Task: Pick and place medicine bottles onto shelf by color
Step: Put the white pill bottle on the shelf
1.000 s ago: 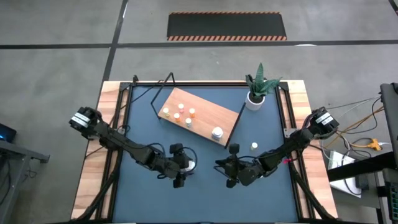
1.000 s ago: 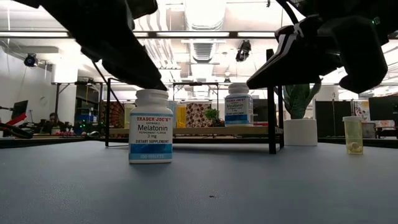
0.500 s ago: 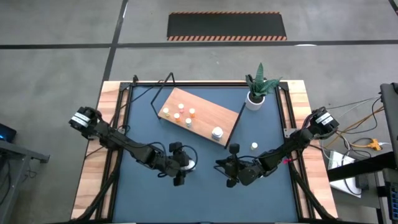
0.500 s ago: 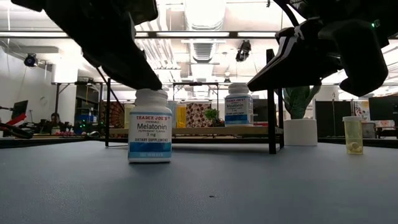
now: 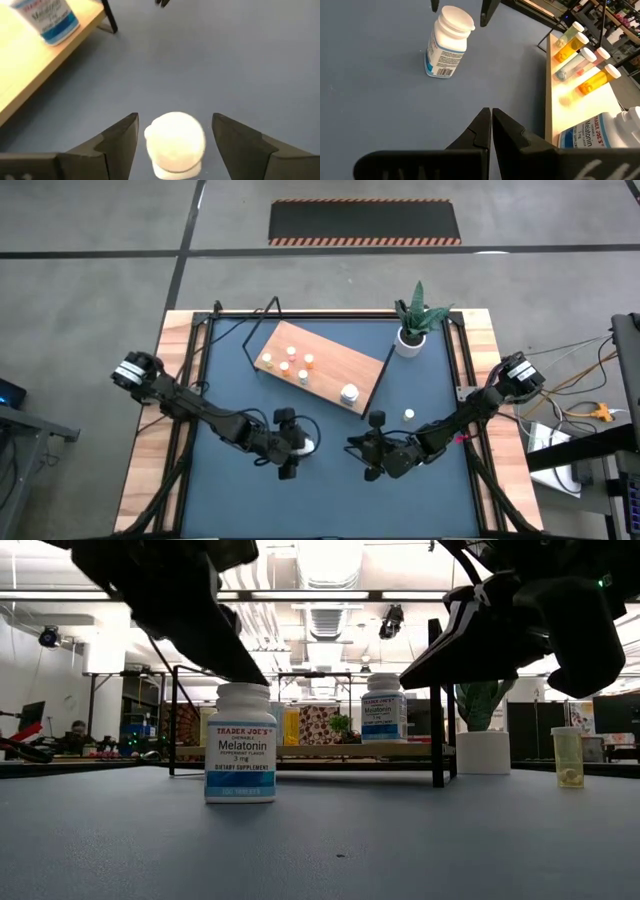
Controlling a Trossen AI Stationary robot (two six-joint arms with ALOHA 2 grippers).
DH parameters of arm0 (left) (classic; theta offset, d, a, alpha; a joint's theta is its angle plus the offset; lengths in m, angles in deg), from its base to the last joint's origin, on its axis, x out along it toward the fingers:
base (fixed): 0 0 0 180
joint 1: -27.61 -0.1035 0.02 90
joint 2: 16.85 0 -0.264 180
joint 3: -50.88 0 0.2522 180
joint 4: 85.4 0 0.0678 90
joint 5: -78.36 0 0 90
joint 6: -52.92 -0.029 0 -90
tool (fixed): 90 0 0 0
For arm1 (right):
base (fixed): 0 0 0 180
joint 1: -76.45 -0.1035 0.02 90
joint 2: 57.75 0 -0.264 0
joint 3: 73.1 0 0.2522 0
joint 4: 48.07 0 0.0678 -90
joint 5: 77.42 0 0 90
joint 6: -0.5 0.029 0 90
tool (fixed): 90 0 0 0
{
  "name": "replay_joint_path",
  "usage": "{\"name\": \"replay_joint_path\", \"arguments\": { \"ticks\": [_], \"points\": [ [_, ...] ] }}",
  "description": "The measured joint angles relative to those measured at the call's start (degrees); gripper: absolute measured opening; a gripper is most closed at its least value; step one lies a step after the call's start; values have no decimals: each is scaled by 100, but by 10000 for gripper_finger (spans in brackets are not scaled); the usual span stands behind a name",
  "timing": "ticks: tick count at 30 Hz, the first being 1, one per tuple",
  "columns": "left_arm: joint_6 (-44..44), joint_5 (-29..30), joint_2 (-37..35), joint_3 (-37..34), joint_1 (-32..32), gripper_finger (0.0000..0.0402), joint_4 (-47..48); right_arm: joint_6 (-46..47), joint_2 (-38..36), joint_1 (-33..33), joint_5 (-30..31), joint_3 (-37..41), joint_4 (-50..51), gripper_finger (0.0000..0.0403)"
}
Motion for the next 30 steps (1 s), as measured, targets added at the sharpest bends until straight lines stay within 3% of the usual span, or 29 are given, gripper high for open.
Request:
{"name": "replay_joint_path", "arguments": {
  "ticks": [12, 20, 30],
  "points": [
    [0, 102, 87, -83, -37, 233, 0, 96, 2, 2, -2, 5, -2, 9],
    [7, 105, 113, -99, -37, 192, -14, 102, 2, 2, -2, 5, -2, 9],
    [1, 141, 113, -118, -37, 188, -41, 90, 2, 2, -2, 5, -2, 9]
  ]
}}
